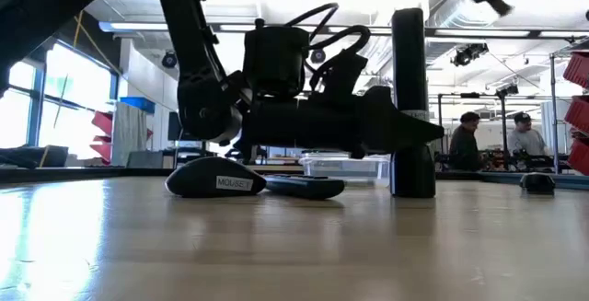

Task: Insert battery
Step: Insert the black battery into the flashlight

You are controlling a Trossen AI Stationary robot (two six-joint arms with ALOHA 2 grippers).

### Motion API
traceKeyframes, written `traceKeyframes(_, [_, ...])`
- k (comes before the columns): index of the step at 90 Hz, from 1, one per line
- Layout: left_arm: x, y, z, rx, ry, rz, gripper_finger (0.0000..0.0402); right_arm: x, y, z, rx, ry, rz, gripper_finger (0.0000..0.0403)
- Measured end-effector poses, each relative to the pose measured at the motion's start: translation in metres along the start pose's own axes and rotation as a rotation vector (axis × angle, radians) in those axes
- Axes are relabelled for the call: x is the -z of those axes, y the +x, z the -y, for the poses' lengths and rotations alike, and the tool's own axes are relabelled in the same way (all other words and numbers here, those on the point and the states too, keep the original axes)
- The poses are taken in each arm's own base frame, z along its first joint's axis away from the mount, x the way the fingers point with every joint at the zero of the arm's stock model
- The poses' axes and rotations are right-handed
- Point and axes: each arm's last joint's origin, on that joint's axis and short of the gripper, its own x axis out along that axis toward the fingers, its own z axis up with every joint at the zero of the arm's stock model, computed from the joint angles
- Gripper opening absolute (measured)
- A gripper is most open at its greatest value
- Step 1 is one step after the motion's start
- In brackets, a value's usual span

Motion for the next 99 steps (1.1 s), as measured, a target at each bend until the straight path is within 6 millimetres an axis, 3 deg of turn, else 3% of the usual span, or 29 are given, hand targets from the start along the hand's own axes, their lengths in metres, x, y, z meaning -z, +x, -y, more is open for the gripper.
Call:
traceKeyframes(16, [-0.001,0.0,0.004,0.009,0.061,0.013,0.0152,-0.018,0.012,-0.007,-0.001,-0.081,0.091,0.0006])
traceKeyframes(31, [-0.002,0.0,0.008,0.015,0.115,0.018,0.0152,-0.048,0.011,-0.008,-0.117,-0.109,0.177,0.0006])
traceKeyframes(42, [-0.002,-0.001,0.01,0.017,0.141,0.02,0.0152,-0.057,0.016,-0.007,-0.191,-0.134,0.213,0.0006])
traceKeyframes(60, [-0.003,-0.001,0.013,0.021,0.158,0.031,0.0152,-0.039,0.042,-0.005,-0.267,-0.193,0.298,0.0006])
traceKeyframes(84, [-0.003,-0.001,0.011,0.023,0.078,0.031,0.0152,-0.014,0.037,0.024,-0.288,-0.104,0.553,0.0006])
traceKeyframes(99, [-0.003,-0.001,0.011,0.019,0.067,0.032,0.0152,0.007,0.05,0.042,-0.348,-0.025,0.624,0.0005])
